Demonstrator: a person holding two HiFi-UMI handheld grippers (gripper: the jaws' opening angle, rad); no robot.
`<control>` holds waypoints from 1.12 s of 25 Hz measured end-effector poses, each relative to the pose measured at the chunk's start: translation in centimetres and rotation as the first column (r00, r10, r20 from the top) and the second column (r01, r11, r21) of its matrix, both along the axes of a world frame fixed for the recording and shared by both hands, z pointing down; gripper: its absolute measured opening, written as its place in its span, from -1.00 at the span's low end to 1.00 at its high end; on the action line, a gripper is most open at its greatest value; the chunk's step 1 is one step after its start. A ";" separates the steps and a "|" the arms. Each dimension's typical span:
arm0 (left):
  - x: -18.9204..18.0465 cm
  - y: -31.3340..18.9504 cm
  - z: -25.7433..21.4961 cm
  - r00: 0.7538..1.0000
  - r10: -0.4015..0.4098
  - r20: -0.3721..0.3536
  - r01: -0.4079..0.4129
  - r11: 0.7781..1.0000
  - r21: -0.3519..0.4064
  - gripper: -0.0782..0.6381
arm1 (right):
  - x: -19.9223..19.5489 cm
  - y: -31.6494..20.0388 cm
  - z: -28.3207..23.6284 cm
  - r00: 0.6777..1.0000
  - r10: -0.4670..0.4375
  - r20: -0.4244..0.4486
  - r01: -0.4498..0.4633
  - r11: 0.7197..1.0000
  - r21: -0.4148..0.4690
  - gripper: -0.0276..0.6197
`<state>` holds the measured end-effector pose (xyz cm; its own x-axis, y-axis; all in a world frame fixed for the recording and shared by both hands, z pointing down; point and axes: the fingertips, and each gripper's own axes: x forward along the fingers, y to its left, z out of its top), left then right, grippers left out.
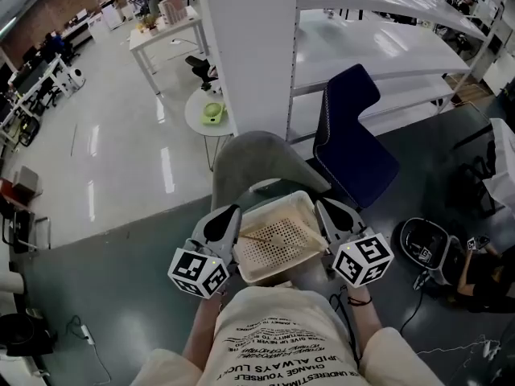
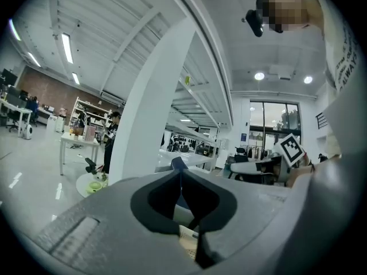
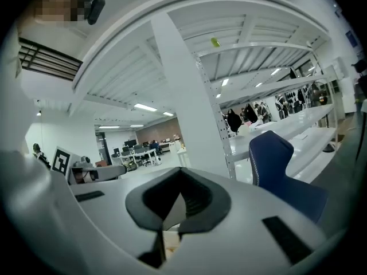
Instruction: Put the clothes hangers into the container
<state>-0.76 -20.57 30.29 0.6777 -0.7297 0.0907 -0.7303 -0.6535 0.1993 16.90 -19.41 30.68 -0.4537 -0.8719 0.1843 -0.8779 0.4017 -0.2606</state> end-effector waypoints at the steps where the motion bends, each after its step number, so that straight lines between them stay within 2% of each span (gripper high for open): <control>1: -0.2 0.0 -0.3 1.000 -0.006 -0.001 0.006 1.000 0.008 -0.71 | 0.2 0.1 -0.3 1.000 0.007 0.003 -0.007 1.000 0.010 -0.91; 7: -1.0 -0.1 -1.1 0.999 -0.037 0.006 0.036 0.999 0.032 -0.71 | 1.0 0.3 -1.3 0.999 0.040 0.008 -0.040 0.998 0.043 -0.91; 18: -1.3 0.5 -1.5 0.998 -0.058 0.001 0.058 0.998 0.034 -0.71 | 1.8 0.7 -2.6 0.996 0.082 -0.027 -0.080 0.993 0.087 -0.91; 28: -1.5 0.6 -1.1 0.997 -0.075 0.020 0.074 0.997 0.032 -0.71 | 2.5 1.4 -1.5 0.993 0.095 -0.067 -0.090 0.993 0.078 -0.91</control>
